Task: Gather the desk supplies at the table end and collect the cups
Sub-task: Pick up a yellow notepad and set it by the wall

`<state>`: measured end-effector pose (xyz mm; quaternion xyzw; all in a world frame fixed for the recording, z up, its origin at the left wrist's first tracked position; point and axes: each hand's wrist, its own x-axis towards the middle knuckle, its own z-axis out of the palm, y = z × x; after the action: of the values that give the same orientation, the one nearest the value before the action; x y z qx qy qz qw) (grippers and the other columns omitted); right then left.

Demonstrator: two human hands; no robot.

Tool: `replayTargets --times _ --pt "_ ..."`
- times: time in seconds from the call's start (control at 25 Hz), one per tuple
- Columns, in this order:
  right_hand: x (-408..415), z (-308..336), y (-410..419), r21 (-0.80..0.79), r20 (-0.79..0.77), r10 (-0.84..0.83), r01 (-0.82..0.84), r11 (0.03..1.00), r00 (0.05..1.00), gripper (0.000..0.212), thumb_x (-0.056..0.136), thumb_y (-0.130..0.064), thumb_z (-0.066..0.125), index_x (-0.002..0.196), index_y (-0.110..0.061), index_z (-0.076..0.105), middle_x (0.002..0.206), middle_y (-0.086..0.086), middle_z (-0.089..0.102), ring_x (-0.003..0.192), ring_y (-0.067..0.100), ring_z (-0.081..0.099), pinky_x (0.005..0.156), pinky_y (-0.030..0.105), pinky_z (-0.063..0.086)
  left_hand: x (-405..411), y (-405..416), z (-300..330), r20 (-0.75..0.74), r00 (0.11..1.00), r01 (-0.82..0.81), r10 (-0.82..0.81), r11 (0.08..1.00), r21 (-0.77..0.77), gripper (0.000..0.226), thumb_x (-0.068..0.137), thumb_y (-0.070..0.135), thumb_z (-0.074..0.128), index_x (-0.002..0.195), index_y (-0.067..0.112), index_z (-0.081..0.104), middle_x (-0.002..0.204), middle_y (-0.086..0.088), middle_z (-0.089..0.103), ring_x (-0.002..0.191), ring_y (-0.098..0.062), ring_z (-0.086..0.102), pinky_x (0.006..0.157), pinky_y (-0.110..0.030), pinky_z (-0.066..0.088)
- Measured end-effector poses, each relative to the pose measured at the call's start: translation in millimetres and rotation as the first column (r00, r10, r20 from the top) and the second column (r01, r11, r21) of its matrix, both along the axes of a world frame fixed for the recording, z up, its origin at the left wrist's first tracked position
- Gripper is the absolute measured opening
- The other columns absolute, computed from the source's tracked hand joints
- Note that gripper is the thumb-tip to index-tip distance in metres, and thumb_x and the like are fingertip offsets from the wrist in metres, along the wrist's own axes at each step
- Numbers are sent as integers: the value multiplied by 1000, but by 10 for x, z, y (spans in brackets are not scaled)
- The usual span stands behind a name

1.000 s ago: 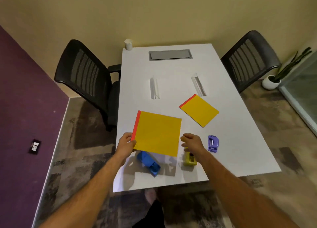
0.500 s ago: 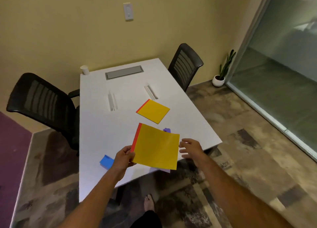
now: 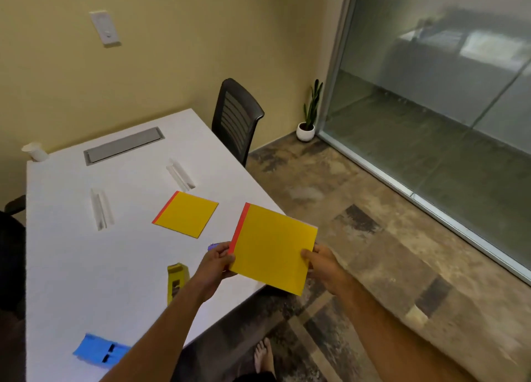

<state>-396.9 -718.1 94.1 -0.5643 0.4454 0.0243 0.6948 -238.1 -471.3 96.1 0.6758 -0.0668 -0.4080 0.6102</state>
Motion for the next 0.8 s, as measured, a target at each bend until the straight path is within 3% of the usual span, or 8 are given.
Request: replayTargets --times 0.08,0.36,0.52,0.8 --pt "41 88 -399 -20 -3 -30 30 999 1000 26 101 -17 53 126 -11 58 119 15 68 96 30 69 66 38 57 145 -433 -12 -15 1000 21 -21 1000 -8 28 102 5 48 126 15 58 123 -10 69 110 -34 67 84 -40 59" --pt "338 206 -1570 -52 12 -109 110 993 994 16 99 -18 56 103 -6 66 91 15 70 74 25 66 64 36 54 576 -1609 82 3 999 40 -40 999 -5 26 100 8 52 123 15 63 117 -11 71 104 -35 66 78 -37 58" --pt "614 159 -2308 -15 39 -95 96 995 995 7 93 -8 61 87 -6 61 68 11 62 52 18 54 49 31 44 787 -2195 -36 -27 996 -82 83 996 17 26 98 7 52 119 14 66 114 -12 69 102 -32 63 82 -41 55" --pt "1125 253 -3472 13 88 138 -140 990 986 4 90 -2 64 93 -3 63 68 12 65 55 20 59 50 29 52 759 -2975 21 -53 929 -365 365 931 11 23 99 7 53 115 15 66 118 -9 65 106 -29 61 85 -41 54"
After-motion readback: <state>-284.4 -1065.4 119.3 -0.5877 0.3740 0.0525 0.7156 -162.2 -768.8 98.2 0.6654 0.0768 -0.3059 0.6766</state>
